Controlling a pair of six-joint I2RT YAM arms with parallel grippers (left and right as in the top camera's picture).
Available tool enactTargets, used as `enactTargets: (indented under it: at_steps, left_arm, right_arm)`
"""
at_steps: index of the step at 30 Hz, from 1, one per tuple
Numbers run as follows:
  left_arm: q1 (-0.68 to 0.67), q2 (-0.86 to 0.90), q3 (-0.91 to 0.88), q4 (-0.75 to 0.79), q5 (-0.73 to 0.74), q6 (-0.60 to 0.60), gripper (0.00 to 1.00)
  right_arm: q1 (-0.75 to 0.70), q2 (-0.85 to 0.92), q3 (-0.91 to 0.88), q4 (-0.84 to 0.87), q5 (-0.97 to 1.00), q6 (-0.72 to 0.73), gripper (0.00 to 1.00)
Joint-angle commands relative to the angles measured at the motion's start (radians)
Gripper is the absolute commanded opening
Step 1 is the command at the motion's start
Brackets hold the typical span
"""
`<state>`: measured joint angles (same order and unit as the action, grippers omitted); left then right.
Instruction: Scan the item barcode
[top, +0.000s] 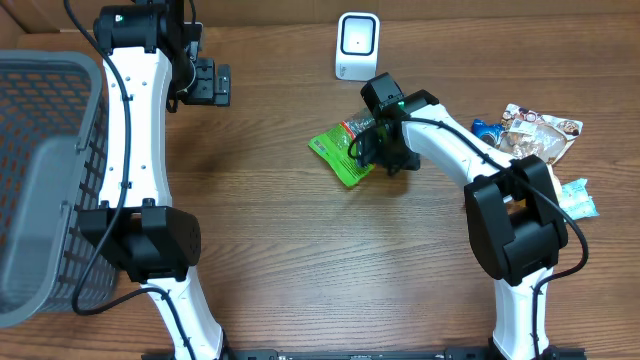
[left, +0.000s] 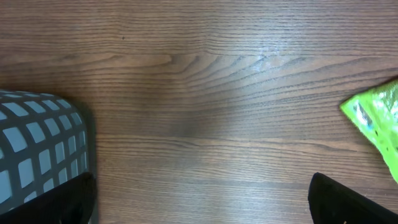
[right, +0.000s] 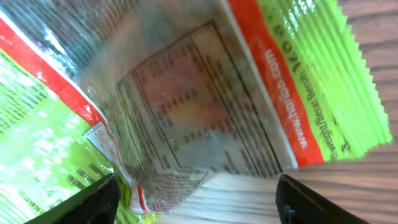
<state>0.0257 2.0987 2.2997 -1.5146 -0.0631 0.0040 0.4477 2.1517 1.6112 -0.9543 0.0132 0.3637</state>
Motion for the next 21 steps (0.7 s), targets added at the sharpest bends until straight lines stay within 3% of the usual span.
enactTargets:
  at_steps: [1,7,13,18,21]
  left_arm:
    - [-0.007,0.008,0.007,0.001,0.005,0.019,1.0]
    - [-0.007,0.008,0.007,0.001,0.005,0.019,1.0]
    - [-0.007,0.008,0.007,0.001,0.005,0.019,1.0]
    - [-0.007,0.008,0.007,0.001,0.005,0.019,1.0]
    - [-0.007,0.008,0.007,0.001,0.005,0.019,0.99]
  right_arm:
    - [0.001,-0.012,-0.004,-0.044,0.208,-0.274,0.82]
    - [-0.023,-0.012,0.005,-0.006,0.393,-0.278,0.82]
    - [-0.058,-0.013,0.138,-0.027,0.203,-0.191,0.86]
    - [-0.069,-0.013,0.307,-0.031,-0.111,-0.171,0.86]
    - [-0.061,-0.004,0.311,0.047,-0.118,-0.155,0.87]
